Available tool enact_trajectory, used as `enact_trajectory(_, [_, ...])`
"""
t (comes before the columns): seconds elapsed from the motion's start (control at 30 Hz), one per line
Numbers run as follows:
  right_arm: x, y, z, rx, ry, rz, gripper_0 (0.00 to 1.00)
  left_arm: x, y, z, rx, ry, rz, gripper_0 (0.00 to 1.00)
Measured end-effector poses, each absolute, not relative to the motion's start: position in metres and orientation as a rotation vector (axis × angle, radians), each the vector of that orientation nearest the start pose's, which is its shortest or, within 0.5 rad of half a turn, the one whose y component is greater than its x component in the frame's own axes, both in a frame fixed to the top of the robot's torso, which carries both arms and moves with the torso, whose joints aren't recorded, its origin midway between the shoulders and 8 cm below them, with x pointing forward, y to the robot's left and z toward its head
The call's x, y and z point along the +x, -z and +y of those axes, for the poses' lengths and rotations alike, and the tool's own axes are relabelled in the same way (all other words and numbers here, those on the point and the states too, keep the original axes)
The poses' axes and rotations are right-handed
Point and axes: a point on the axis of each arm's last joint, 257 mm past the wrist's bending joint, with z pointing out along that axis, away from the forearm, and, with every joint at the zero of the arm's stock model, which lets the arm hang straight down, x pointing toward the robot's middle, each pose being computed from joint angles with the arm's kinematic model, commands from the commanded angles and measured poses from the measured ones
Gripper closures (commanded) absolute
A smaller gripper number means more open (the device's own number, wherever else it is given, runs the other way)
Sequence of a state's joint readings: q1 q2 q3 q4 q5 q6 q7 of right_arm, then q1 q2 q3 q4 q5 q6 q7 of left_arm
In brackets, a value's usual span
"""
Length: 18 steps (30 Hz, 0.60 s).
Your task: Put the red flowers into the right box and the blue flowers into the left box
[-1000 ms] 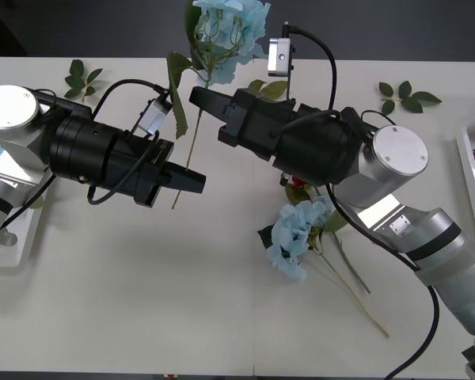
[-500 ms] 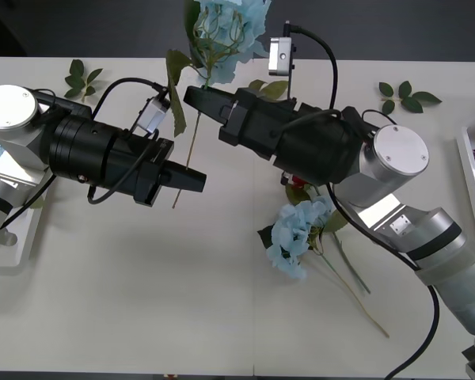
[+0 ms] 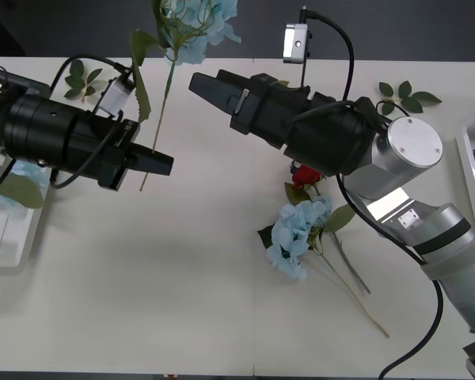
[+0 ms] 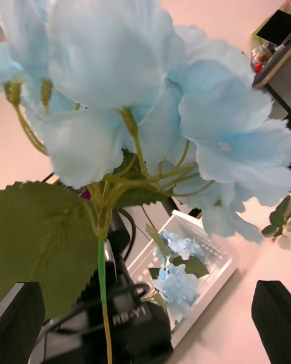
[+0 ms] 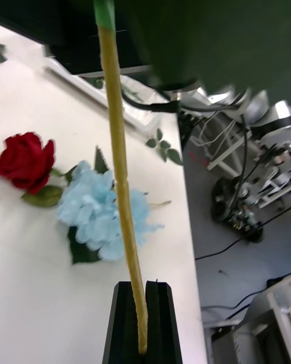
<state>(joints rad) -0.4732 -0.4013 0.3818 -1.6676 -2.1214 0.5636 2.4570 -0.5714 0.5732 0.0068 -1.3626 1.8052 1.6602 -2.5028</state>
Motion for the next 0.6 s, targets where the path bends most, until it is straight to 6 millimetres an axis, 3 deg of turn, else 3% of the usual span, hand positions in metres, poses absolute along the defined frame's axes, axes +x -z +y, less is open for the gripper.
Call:
enact_trajectory(0.27, [0.452, 0.006, 0.038, -0.583, -1.407, 1.339, 0.00, 0.429, 0.110, 0.180, 1.251, 1.029, 1.861, 1.00])
enact_trajectory(0.43, [0.455, 0.027, 0.008, -0.673, -1.318, 1.417, 0.00, 0.439, 0.103, 0.223, 1.197, 0.908, 1.921, 1.00])
enact_trajectory(0.6, [0.455, 0.061, -0.019, -0.759, -1.241, 1.572, 0.00, 0.453, 0.095, 0.264, 1.108, 0.760, 1.987, 1.00])
